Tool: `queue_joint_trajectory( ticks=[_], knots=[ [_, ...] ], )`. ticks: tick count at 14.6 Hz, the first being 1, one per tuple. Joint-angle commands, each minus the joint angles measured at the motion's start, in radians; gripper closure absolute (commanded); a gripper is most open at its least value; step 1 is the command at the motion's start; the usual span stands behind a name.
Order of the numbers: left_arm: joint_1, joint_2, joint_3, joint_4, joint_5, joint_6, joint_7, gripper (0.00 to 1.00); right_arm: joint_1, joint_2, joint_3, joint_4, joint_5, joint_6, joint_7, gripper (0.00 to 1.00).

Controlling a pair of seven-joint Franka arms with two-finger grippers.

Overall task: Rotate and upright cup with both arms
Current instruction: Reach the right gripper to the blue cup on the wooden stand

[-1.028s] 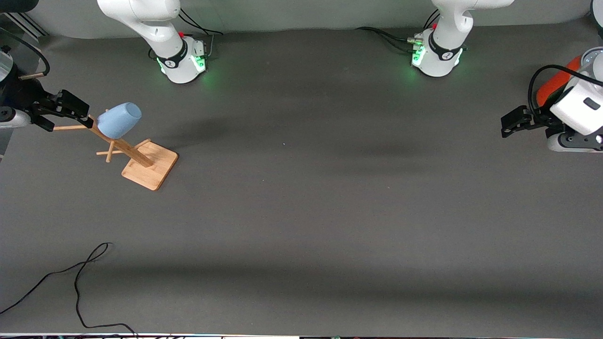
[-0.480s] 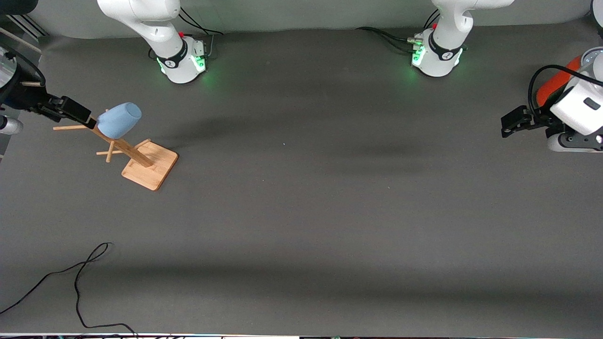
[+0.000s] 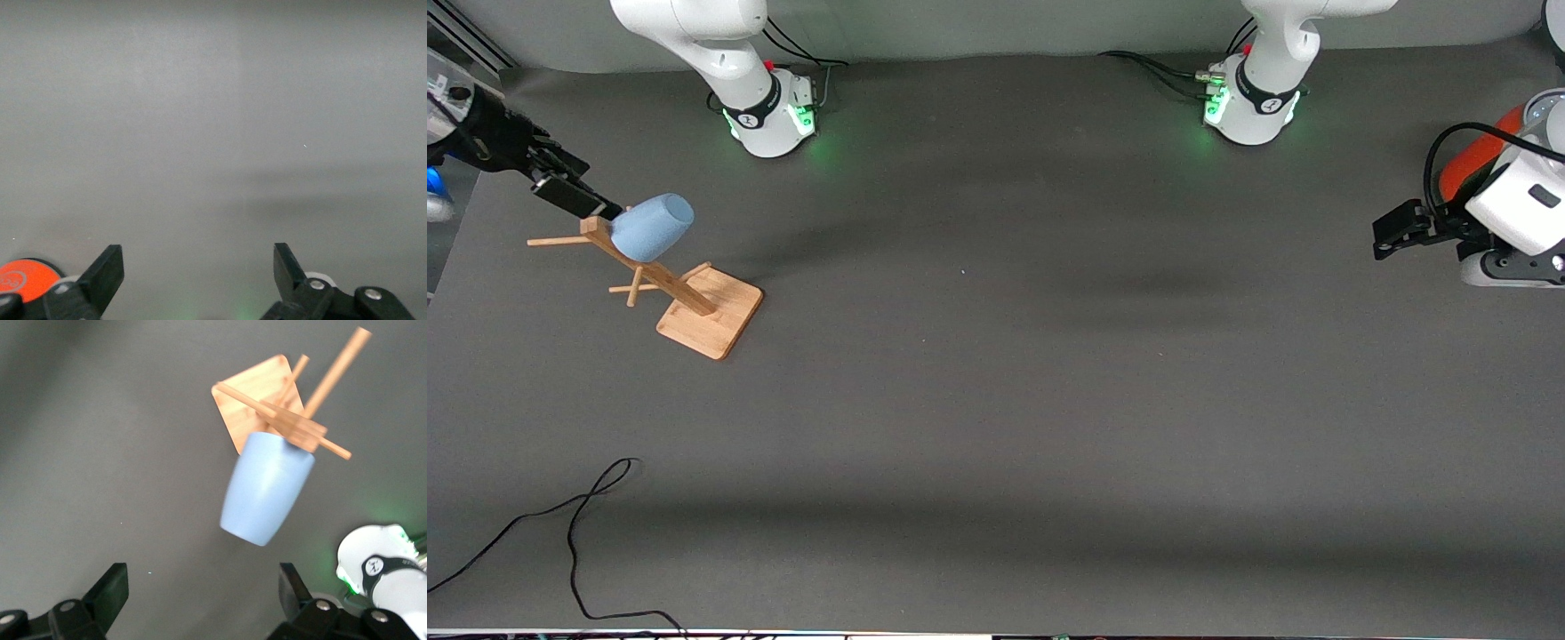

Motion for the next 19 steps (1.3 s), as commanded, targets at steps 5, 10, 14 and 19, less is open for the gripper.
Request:
queue_joint_trajectory(
  ticks=[5, 10, 14, 19],
  knots=[
    [-0.003, -0.010, 0.002, 0.001, 0.006, -0.011, 0.005, 0.00, -0.002, -0.096, -0.086, -0.264, 0.050, 0.149, 0.046, 0.00],
    [-0.003, -0.010, 0.004, 0.001, 0.005, -0.005, 0.005, 0.00, 0.003, -0.116, -0.084, -0.416, 0.082, 0.292, 0.077, 0.00],
    [-0.005, -0.008, 0.002, 0.001, 0.006, 0.000, 0.005, 0.00, 0.003, -0.114, -0.084, -0.476, 0.122, 0.337, 0.077, 0.00],
    [-0.012, -0.011, 0.001, 0.003, 0.005, -0.008, -0.003, 0.00, 0.003, -0.114, -0.084, -0.492, 0.122, 0.363, 0.071, 0.00]
  ],
)
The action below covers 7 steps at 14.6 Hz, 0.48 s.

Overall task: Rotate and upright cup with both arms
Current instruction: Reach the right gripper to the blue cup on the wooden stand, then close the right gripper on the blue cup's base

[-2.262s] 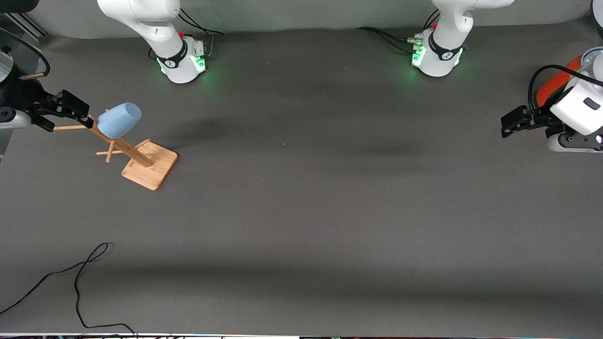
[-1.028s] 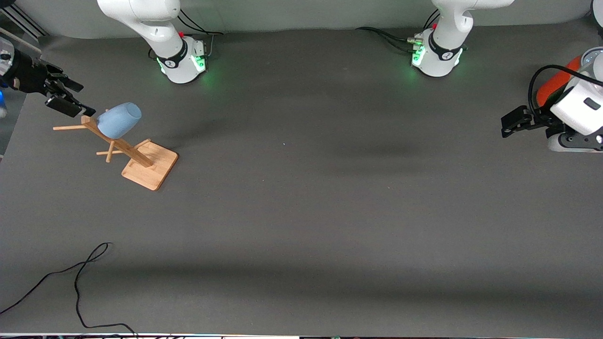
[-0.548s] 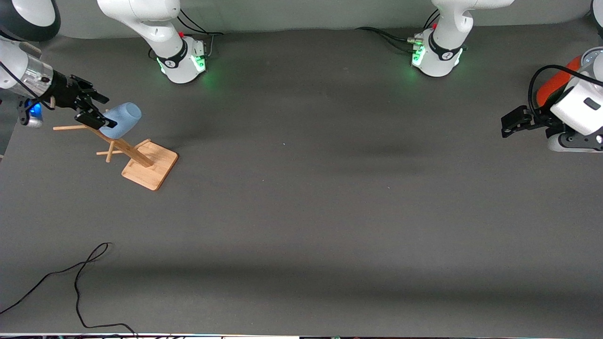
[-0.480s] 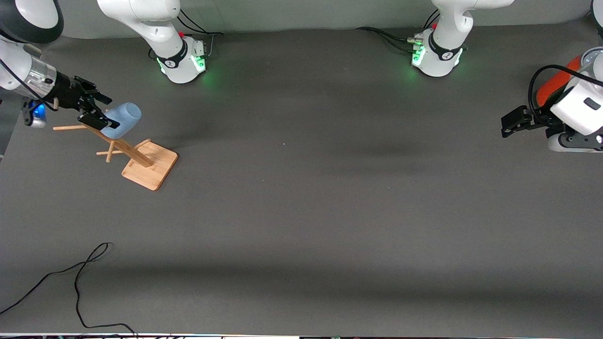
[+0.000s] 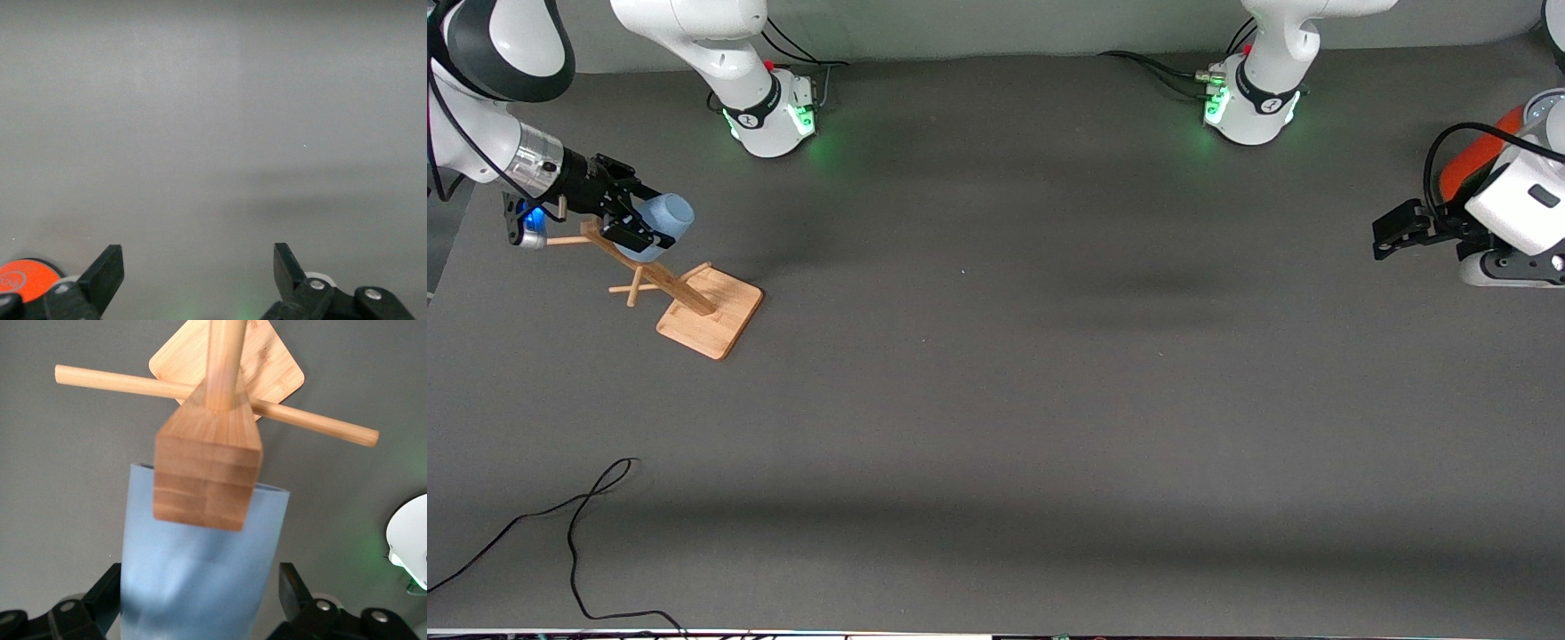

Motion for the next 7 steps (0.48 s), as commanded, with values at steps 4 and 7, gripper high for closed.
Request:
queue_joint_trajectory(
  ticks=[4, 7],
  knots=[
    [-0.012, -0.013, 0.002, 0.004, 0.003, -0.008, -0.002, 0.00, 0.005, -0.035, -0.003, -0.017, 0.022, 0.015, 0.010, 0.27],
    [-0.012, -0.011, 0.002, 0.008, 0.003, -0.008, -0.002, 0.00, 0.005, -0.035, -0.003, -0.010, 0.022, 0.009, 0.012, 0.45]
  ],
)
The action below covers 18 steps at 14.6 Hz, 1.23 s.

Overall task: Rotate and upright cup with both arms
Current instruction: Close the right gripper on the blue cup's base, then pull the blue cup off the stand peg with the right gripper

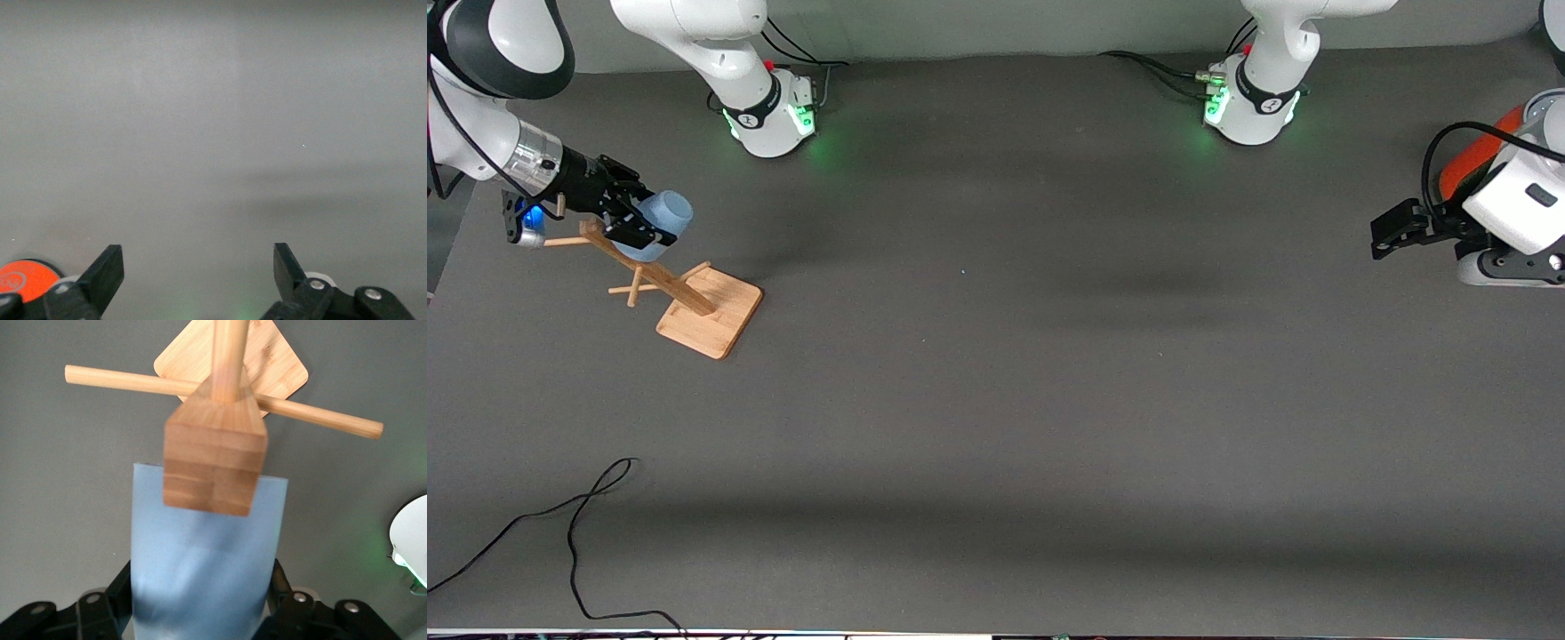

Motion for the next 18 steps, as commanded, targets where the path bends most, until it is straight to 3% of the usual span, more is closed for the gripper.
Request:
queue_joint_trajectory(
  ticks=[1, 7, 9, 11, 14, 18],
  knots=[
    [-0.012, -0.012, 0.005, 0.008, 0.003, -0.008, -0.002, 0.00, 0.005, -0.023, -0.003, -0.004, 0.016, 0.003, 0.015, 0.46],
    [-0.013, -0.010, 0.005, 0.010, 0.005, -0.008, -0.002, 0.00, 0.006, -0.026, 0.008, 0.081, 0.056, -0.081, 0.079, 0.49],
    [-0.012, -0.009, 0.005, 0.010, 0.003, -0.006, -0.002, 0.00, 0.012, -0.026, 0.044, 0.114, 0.065, -0.095, 0.139, 0.49],
    [-0.013, -0.009, 0.005, 0.008, 0.005, -0.008, -0.002, 0.00, 0.014, -0.037, 0.084, 0.135, 0.129, -0.101, 0.200, 0.49],
    [-0.012, -0.009, 0.005, 0.008, 0.005, -0.006, -0.002, 0.00, 0.014, -0.051, 0.181, 0.207, 0.232, -0.103, 0.304, 0.49],
    [-0.012, -0.007, 0.005, 0.008, 0.006, -0.003, -0.002, 0.00, 0.012, -0.013, 0.410, 0.301, 0.297, -0.004, 0.494, 0.49]
  ],
)
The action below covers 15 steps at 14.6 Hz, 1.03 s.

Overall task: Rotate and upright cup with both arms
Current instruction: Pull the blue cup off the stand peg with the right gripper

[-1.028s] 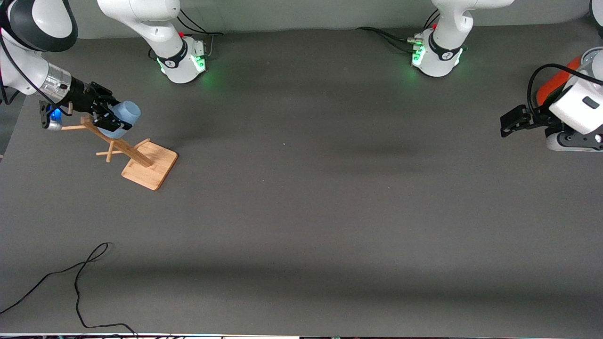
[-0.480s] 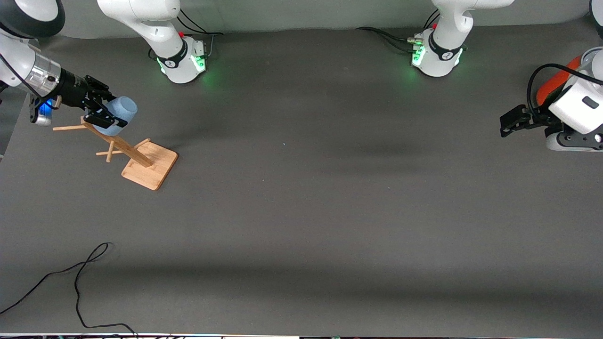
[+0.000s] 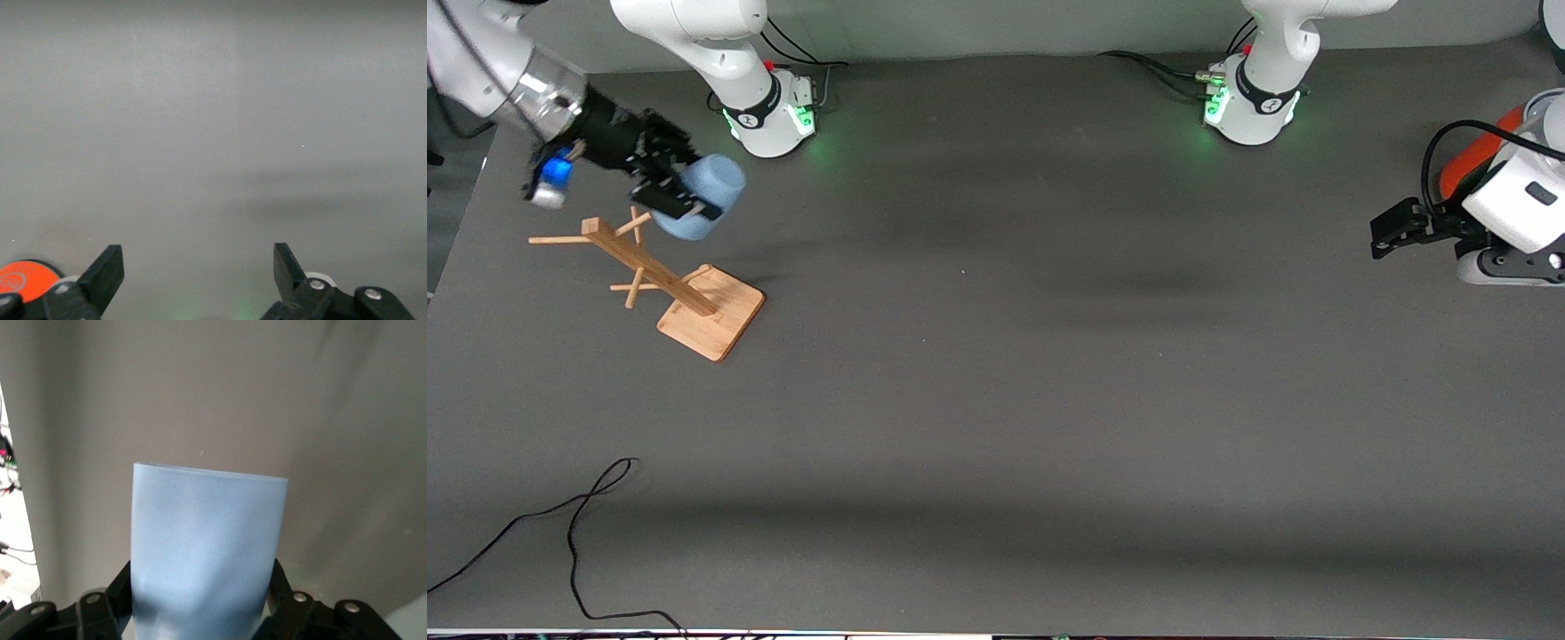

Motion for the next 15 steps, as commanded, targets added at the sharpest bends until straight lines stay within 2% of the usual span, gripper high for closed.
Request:
queue_joint_trajectory(
  ticks=[1, 3, 5, 7, 9, 11, 15],
  knots=[
    [-0.008, -0.008, 0.007, 0.008, 0.006, -0.003, -0.001, 0.00, -0.002, 0.046, 0.177, 0.057, 0.023, 0.112, 0.142, 0.49],
    [-0.006, -0.008, 0.007, 0.008, 0.008, -0.003, -0.001, 0.00, -0.004, 0.115, 0.319, 0.079, 0.008, 0.247, 0.215, 0.49],
    [-0.003, -0.009, 0.007, 0.006, 0.008, -0.004, -0.002, 0.00, -0.004, 0.191, 0.423, 0.094, -0.032, 0.367, 0.245, 0.49],
    [0.000, -0.014, 0.009, -0.002, 0.006, -0.011, -0.001, 0.00, -0.004, 0.292, 0.524, 0.094, -0.159, 0.499, 0.365, 0.49],
    [-0.002, -0.031, 0.010, -0.011, 0.006, -0.008, -0.004, 0.00, -0.003, 0.415, 0.615, 0.099, -0.363, 0.599, 0.558, 0.49],
    [0.000, -0.049, 0.010, -0.047, 0.006, 0.021, -0.004, 0.00, 0.017, 0.547, 0.664, 0.123, -0.615, 0.628, 0.769, 0.49],
    [0.001, -0.049, 0.012, -0.060, 0.008, 0.038, 0.002, 0.00, 0.129, 0.828, 0.664, 0.221, -1.082, 0.625, 1.167, 0.49]
  ],
)
